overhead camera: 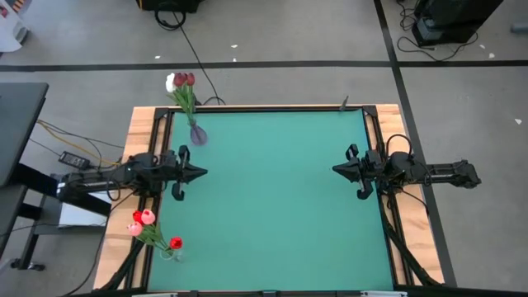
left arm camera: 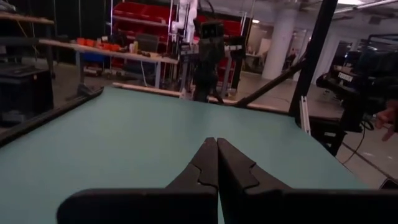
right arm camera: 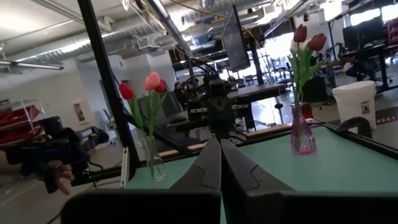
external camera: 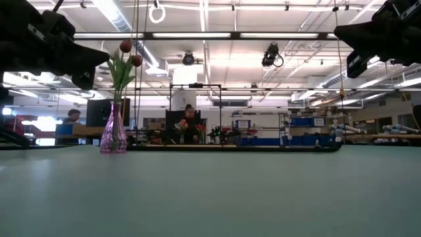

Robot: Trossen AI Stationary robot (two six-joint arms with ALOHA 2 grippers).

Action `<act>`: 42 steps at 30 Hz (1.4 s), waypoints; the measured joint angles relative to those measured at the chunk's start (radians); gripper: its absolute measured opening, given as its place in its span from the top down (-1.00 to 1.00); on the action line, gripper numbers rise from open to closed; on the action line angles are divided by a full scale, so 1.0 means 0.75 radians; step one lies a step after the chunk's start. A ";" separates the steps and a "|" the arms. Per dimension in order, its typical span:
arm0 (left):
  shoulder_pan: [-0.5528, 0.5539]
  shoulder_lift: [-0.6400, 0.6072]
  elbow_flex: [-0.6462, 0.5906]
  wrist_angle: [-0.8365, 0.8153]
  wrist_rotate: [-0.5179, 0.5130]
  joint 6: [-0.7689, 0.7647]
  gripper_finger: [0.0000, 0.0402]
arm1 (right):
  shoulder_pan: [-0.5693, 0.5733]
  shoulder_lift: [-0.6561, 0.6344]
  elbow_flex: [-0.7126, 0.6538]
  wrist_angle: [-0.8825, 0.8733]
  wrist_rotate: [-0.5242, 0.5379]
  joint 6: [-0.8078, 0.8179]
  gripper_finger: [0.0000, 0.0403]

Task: Sort flowers into vase by color
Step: Return to Home Position

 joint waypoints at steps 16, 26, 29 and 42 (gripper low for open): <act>0.002 -0.018 -0.001 -0.055 -0.033 0.081 0.89 | 0.000 -0.004 0.001 -0.109 0.026 -0.023 0.77; 0.002 -0.018 -0.001 -0.046 -0.032 0.080 0.86 | 0.000 -0.004 0.001 -0.110 0.010 -0.023 0.73; 0.002 -0.018 -0.001 -0.045 -0.031 0.080 0.86 | 0.000 -0.004 0.001 -0.109 0.010 -0.023 0.73; 0.002 -0.018 -0.002 -0.045 -0.030 0.080 0.85 | 0.000 -0.004 0.001 -0.109 0.010 -0.023 0.73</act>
